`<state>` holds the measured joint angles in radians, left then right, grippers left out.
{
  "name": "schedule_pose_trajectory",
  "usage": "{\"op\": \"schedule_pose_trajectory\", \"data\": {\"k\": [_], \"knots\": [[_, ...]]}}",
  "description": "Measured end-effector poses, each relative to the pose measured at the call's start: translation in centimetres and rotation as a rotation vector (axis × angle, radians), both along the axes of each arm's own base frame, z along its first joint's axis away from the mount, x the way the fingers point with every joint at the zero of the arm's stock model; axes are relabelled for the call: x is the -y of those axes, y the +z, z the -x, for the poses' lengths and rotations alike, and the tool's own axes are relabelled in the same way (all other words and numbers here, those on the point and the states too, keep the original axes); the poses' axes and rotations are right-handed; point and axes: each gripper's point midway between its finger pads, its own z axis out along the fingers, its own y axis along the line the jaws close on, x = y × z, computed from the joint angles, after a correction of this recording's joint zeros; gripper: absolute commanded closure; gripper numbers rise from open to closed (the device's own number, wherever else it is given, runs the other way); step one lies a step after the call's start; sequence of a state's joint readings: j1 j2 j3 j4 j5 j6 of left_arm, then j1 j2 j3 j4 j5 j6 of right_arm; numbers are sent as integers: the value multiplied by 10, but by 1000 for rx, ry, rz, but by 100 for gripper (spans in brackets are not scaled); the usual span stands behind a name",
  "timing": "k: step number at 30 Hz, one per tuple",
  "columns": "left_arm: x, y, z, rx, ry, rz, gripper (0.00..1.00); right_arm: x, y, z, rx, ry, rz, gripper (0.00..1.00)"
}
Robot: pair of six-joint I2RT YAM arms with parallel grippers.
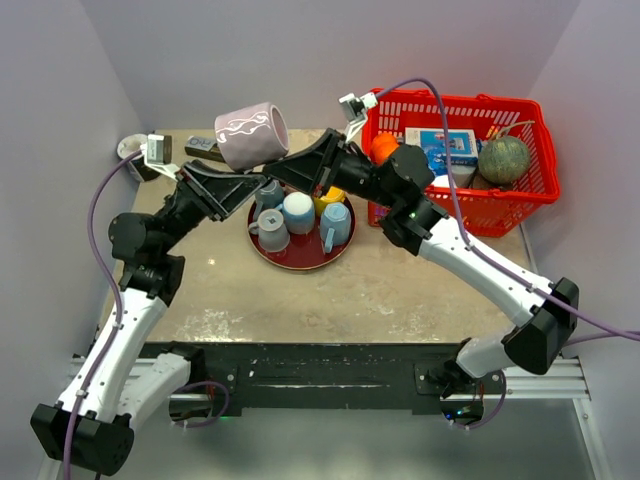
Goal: Turn the mug right side up
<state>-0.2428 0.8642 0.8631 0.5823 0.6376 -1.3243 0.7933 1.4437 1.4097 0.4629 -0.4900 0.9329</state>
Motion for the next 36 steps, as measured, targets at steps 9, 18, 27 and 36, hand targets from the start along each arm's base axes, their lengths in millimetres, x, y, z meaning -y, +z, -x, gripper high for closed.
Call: {"op": "schedule_pose_trajectory", "data": {"k": [9, 18, 27, 36], "knots": [[-5, -2, -5, -14, 42, 16, 62, 4, -2, 2, 1, -3, 0, 100], [-3, -6, -9, -25, 35, 20, 57, 2, -5, 1, -3, 0, 0, 100], [-2, -7, -12, -38, 37, 32, 95, 0, -6, 0, 1, -2, 0, 100], [-4, -18, -23, -79, 81, 14, 100, -1, -19, -14, -9, -74, 46, 86]]}}
